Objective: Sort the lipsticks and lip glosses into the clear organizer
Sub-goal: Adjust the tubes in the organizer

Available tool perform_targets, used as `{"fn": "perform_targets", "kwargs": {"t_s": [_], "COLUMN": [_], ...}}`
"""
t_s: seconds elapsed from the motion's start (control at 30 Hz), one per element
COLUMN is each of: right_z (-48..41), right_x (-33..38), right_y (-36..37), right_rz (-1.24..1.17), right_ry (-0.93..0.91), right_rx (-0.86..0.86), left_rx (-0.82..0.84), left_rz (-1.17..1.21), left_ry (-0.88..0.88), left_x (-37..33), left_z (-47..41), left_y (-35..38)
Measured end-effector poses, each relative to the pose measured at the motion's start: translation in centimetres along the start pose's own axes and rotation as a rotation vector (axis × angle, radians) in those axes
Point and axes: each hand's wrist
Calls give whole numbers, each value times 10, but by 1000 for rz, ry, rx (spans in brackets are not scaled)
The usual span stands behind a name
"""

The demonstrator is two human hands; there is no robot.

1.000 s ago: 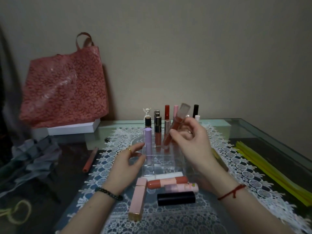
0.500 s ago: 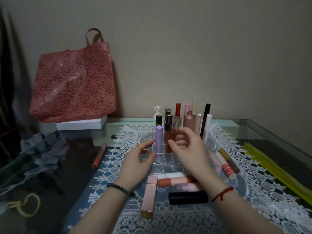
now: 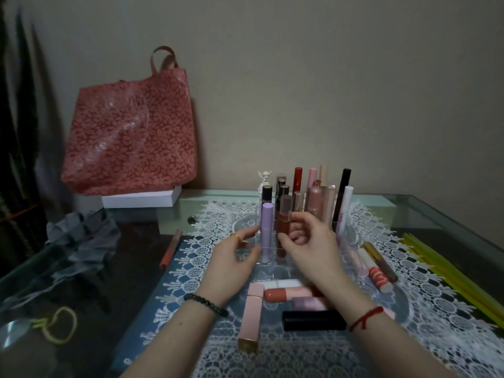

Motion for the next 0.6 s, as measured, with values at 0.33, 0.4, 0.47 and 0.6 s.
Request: {"fn": "perform_targets", "kwargs": {"t_s": [0.33, 0.4, 0.47, 0.6], "right_z": [1, 2, 3, 5], "right_x": [2, 4, 8, 26], "right_y": [-2, -5, -8, -13], "right_rz": [-21, -22, -30, -124], "right_ry": [-14, -10, 11, -21], "right_rx": [-22, -32, -50, -124], "left_rx": [-20, -37, -56, -146], "left_rz": [-9, -17, -30, -56], "left_ry": [-5, -7, -7, 35], "left_x": [0, -1, -2, -7], "left_z": [2, 2, 2, 4], "left_y": [0, -1, -4, -16]}}
Point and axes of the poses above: each hand's wrist, its own z-axis away from the middle knuckle, its own y-axis out of the palm, x = y × z, and after that the axes turned 13 degrees about -z, right-handed
